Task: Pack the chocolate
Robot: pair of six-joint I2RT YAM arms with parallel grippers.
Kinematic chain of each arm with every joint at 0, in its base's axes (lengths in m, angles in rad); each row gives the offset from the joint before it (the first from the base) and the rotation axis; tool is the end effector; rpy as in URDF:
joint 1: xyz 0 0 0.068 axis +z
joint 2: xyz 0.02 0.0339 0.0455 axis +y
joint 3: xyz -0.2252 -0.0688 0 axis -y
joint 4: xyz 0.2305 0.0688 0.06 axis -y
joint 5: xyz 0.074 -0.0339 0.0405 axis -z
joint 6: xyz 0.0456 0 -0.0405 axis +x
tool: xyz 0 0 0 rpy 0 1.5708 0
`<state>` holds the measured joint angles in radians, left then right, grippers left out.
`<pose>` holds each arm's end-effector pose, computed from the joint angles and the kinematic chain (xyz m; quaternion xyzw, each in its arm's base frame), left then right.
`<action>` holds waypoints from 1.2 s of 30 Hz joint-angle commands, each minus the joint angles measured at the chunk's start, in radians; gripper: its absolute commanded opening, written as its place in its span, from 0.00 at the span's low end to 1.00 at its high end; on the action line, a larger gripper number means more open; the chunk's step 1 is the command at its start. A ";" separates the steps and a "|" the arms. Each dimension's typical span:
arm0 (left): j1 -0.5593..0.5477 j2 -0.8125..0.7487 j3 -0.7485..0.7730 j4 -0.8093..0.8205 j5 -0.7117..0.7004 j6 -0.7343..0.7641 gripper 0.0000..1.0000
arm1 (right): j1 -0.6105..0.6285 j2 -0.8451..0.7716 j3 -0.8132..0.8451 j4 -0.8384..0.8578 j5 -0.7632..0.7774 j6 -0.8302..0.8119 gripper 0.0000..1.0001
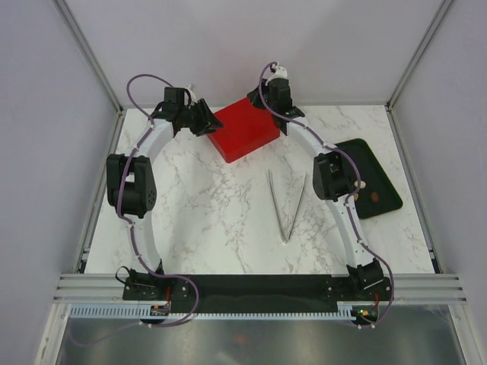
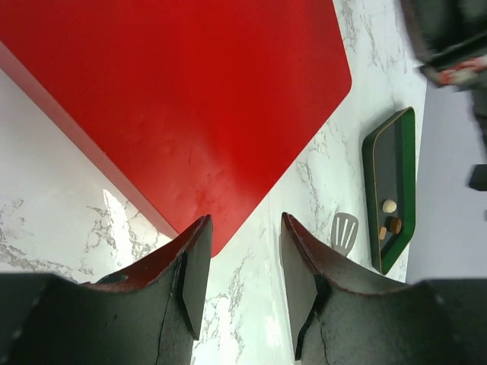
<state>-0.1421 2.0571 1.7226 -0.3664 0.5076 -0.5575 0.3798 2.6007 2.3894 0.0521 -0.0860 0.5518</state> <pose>0.4420 -0.0856 0.2202 -0.0775 0.8808 -0.3537 0.3051 0.5269 0.2146 0.2208 0.0375 0.7600 0.3203 0.5643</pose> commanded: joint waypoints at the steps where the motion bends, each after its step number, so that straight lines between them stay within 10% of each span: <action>1: -0.007 0.003 0.000 0.006 -0.032 -0.007 0.49 | -0.016 0.122 0.037 -0.044 0.069 -0.046 0.00; 14: -0.011 -0.021 -0.031 0.006 -0.057 -0.004 0.49 | -0.019 0.104 0.024 -0.124 0.032 -0.122 0.00; 23: -0.011 -0.234 -0.052 -0.052 -0.023 0.054 0.53 | -0.058 -0.250 -0.165 -0.084 -0.090 -0.047 0.01; 26: -0.011 -0.354 -0.110 -0.055 0.003 0.077 0.59 | -0.068 -0.440 -0.307 -0.145 -0.138 -0.044 0.24; 30: -0.011 -0.492 -0.190 -0.062 0.031 0.122 0.68 | -0.068 -0.759 -0.650 -0.182 -0.179 -0.038 0.93; 36: -0.016 -0.715 -0.345 -0.060 0.020 0.153 0.99 | -0.064 -1.158 -1.089 -0.201 -0.155 -0.046 0.98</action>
<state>-0.1532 1.4078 1.4467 -0.4187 0.5110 -0.4595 0.3080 1.5337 1.4910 -0.1081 -0.2379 0.5083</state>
